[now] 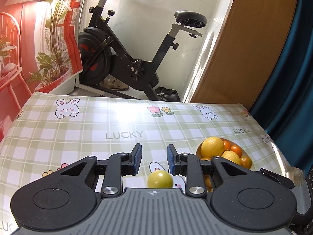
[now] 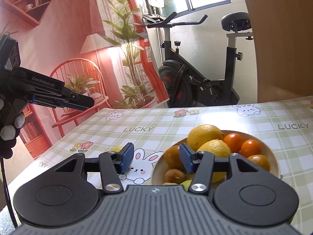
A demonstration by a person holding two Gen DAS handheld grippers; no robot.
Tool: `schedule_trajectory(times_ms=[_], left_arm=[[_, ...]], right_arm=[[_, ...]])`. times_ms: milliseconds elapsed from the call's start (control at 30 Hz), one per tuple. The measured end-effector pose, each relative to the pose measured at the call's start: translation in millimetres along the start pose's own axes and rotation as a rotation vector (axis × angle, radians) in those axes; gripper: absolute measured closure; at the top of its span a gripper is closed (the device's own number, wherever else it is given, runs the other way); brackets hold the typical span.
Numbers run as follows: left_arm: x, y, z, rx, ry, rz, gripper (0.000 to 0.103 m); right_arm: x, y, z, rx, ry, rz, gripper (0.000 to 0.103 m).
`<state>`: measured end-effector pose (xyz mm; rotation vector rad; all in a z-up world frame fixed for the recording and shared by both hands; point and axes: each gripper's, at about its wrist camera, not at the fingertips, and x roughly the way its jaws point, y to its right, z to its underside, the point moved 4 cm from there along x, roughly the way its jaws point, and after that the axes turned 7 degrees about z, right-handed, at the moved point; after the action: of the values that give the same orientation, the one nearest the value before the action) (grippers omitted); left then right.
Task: Organize fruits
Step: 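Move both grippers to the yellow apple on the tablecloth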
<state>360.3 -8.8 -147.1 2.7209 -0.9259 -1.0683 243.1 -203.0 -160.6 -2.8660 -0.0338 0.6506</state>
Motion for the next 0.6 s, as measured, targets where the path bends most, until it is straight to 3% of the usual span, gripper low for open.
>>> schedule_trajectory(times_ms=[267, 333, 400, 600], left_arm=[[5, -25, 7, -0.011, -0.046, -0.008, 0.072], [7, -28, 8, -0.019, -0.051, 0.0, 0.067], [10, -31, 10, -0.022, -0.059, 0.005, 0.063], [25, -33, 21, -0.031, -0.084, 0.048, 0.063]], right_arm=[[38, -65, 19, -0.127, -0.068, -0.043, 0.048], [47, -72, 22, -0.142, -0.083, -0.044, 0.048], [53, -75, 22, -0.146, -0.086, -0.021, 0.048], [72, -72, 25, -0.111, -0.108, 0.055, 0.048]])
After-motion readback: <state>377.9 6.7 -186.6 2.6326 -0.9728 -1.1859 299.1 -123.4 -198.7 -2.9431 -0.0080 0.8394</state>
